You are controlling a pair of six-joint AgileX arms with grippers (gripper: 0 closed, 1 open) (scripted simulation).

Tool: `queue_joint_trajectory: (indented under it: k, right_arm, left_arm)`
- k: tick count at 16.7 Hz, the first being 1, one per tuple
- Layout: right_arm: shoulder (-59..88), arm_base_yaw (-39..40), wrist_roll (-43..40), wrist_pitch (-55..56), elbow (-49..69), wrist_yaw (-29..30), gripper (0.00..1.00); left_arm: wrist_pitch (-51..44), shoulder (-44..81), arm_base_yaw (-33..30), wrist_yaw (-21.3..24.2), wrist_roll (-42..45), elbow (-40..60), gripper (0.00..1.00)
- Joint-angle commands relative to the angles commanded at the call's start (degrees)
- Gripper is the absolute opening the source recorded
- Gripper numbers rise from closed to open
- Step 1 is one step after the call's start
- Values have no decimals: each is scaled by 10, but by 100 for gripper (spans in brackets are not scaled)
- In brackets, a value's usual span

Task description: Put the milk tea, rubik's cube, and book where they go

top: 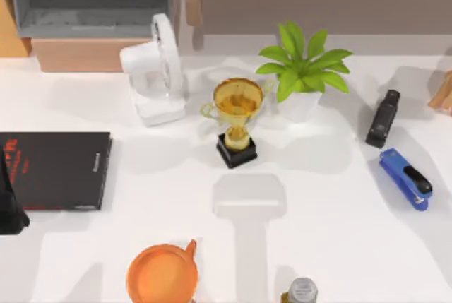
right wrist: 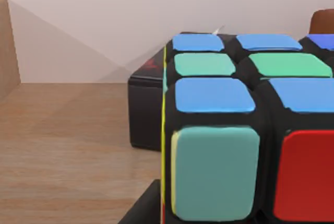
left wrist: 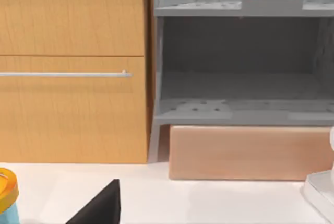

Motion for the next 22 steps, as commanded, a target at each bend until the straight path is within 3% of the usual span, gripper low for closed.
queue_joint_trajectory:
  k: [9, 22]
  right_arm:
    - [0, 0, 0, 0, 0, 0, 98]
    - [-24, 4, 0, 11, -36, 5, 100]
  left_arm:
    - [0, 0, 0, 0, 0, 0, 100]
    - [0, 0, 0, 0, 0, 0, 100]
